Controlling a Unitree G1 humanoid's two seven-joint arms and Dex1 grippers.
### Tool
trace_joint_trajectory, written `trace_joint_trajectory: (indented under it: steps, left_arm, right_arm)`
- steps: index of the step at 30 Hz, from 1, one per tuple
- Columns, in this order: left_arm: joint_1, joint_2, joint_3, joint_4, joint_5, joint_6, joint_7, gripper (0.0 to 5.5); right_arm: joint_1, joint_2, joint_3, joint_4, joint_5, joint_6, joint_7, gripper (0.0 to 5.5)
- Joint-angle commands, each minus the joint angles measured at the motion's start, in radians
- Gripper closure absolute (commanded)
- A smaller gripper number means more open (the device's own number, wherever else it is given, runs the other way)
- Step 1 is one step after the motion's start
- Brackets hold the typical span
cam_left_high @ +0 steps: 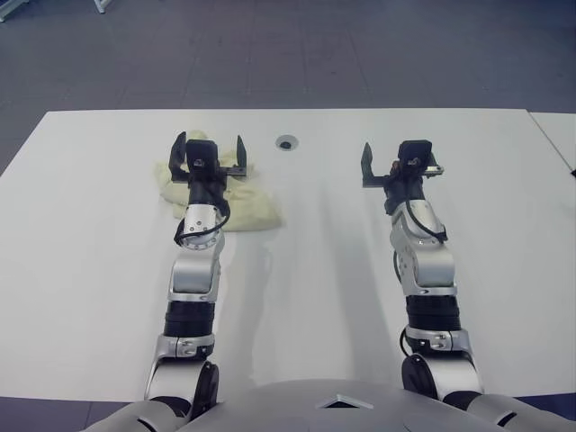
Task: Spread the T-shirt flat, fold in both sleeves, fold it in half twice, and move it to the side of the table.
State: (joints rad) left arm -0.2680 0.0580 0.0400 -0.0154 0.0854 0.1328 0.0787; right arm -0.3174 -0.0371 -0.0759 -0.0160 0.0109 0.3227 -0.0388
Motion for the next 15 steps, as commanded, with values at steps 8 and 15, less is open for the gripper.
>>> trace_joint_trajectory:
  steps: [8, 15]
  left_arm:
    - [-0.031, -0.006, -0.004, 0.043, 0.004, 0.009, 0.011, 0.11]
    - [-0.029, -0.002, -0.011, 0.044, 0.006, -0.006, 0.002, 0.72]
  right_arm:
    - [-0.012, -0.011, 0.011, 0.002, -0.002, 0.039, 0.003, 0.1]
    - [-0.003, -0.001, 0.019, 0.001, 0.004, 0.025, 0.005, 0.56]
